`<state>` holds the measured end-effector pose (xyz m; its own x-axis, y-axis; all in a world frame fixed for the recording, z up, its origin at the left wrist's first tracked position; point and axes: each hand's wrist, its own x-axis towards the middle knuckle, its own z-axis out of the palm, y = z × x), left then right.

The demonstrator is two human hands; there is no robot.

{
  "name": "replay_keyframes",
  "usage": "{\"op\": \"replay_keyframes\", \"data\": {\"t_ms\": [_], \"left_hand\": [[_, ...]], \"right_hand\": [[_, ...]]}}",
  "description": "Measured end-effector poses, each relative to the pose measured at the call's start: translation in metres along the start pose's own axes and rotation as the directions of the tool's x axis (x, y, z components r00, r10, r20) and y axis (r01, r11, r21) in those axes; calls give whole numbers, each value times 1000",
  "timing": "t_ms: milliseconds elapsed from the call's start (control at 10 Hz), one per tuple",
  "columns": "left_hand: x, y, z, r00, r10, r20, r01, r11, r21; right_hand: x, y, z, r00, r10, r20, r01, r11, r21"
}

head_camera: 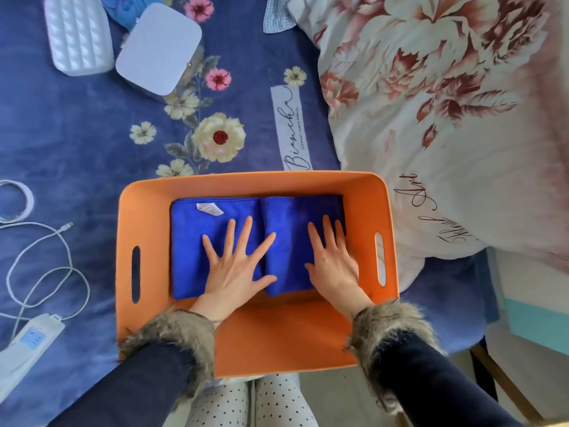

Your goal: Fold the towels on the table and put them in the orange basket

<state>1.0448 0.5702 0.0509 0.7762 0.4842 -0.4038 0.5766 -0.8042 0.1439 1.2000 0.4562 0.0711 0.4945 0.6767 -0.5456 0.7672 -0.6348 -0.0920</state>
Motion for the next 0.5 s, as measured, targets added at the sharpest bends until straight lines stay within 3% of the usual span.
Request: {"op": "replay_keyframes", "data": {"t_ms": [100,300,400,500], "left_hand": [[8,1,0,1000,2,19,-2,1000,22],[20,-2,14,996,-53,77,51,998,28],[21,-1,12,992,-55,115,53,998,23],[22,-1,9,989,-54,141,55,999,2]], "right_hand": [[13,4,5,994,7,106,1,997,-80],[24,10,10,988,19,154,-17,1000,-10],[22,5,6,990,18,137,-30,996,85],[16,-1,-16,995,92,21,-92,883,460]]}}
